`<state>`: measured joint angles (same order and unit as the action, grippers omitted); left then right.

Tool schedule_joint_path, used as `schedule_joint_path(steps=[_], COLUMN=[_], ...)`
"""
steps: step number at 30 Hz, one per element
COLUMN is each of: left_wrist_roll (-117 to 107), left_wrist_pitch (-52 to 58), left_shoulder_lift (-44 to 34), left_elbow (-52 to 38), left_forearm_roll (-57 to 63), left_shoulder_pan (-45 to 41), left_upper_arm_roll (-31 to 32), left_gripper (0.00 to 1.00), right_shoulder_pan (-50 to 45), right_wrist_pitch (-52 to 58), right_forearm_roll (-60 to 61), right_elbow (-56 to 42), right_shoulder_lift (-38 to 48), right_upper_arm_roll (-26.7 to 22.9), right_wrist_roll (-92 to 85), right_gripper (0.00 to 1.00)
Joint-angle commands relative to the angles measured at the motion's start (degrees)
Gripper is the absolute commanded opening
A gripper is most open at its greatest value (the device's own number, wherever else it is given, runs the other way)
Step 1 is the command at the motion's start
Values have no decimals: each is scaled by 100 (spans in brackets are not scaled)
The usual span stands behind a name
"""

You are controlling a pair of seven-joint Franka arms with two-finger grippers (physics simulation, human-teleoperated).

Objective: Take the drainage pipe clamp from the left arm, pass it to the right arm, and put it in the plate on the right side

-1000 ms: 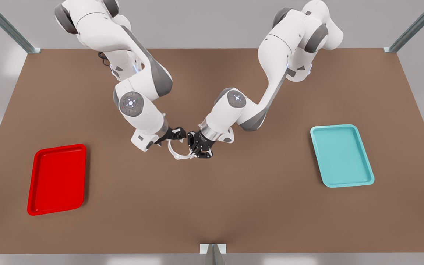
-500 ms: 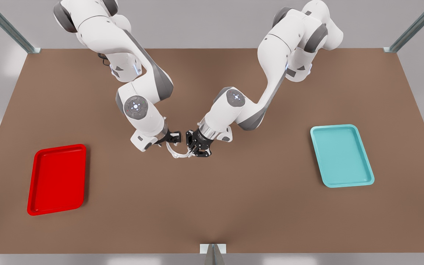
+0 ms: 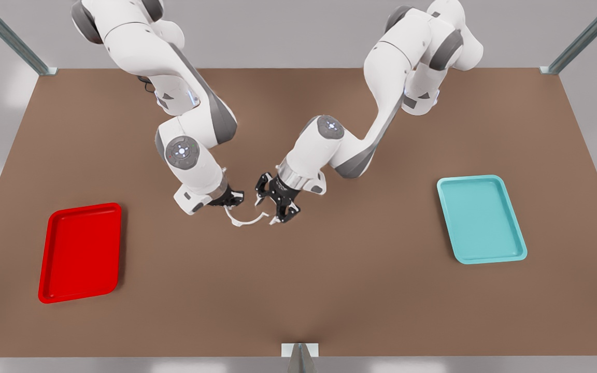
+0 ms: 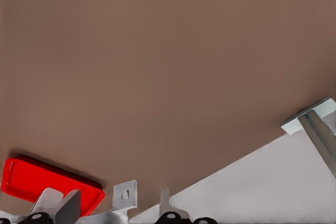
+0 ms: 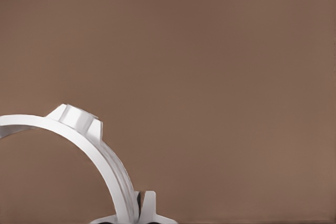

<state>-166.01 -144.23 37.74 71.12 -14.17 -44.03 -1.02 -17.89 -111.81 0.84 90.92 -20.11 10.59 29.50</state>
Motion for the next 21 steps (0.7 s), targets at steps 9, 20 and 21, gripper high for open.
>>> schedule_joint_path(steps=[9,20,21], left_wrist_roll=[8213,15819,15802], left_wrist_pitch=[4570,5845,5854], left_shoulder_lift=[-961,-2281,-2227], left_elbow=[-10,738,720], left_forearm_roll=[-210,1584,1584], left_shoulder_pan=[2662,4368,4359], left_upper_arm_roll=[-39,594,594], left_gripper=[100,100,100], right_shoulder_pan=[2069,4206,4259], right_wrist_pitch=[933,282,274], right_forearm_roll=[-251,-1552,-1535], right_elbow=[989,304,198], right_shoulder_lift=[403,-1240,-1311], right_upper_arm_roll=[-5,-93,-93], right_wrist_roll=[-1420,-3653,-3662], right_gripper=[21,68,100])
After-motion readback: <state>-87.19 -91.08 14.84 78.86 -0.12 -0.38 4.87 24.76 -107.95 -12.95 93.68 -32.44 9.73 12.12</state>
